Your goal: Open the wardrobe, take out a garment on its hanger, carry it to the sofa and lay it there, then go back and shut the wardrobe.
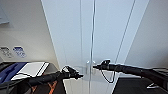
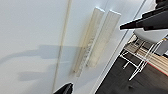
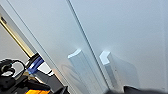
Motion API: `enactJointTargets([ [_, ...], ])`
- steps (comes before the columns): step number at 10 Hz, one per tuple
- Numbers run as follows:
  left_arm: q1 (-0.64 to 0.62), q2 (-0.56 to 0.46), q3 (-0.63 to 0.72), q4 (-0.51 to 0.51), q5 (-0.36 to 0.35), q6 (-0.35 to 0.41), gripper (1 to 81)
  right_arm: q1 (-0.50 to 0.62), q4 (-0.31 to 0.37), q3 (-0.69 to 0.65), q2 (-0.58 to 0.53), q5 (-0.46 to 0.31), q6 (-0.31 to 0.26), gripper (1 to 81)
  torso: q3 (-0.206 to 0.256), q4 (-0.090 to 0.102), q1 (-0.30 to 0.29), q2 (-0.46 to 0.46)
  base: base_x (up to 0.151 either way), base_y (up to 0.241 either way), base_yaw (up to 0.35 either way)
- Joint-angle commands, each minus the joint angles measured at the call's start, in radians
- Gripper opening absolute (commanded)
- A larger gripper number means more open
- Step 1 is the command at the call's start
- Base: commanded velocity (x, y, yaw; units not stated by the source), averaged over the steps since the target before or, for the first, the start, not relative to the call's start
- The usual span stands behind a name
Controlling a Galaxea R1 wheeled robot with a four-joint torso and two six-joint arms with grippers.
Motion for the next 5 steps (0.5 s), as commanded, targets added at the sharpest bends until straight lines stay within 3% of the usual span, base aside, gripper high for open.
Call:
enactJointTargets([
  [1, -0.157, 0.021, -0.024, 0.003, -0.002, 0.006, 81.1, 0.171, 0.003, -0.034, 0.028, -0.006, 0.001, 81.1, 0.000, 0.000, 0.000, 0.000, 0.000, 0.000, 0.000],
  [5, -0.157, 0.092, -0.123, 0.006, 0.005, 0.006, 81.1, 0.157, 0.000, -0.149, 0.080, -0.002, -0.001, 81.1, 0.000, 0.000, 0.000, 0.000, 0.000, 0.000, 0.000],
])
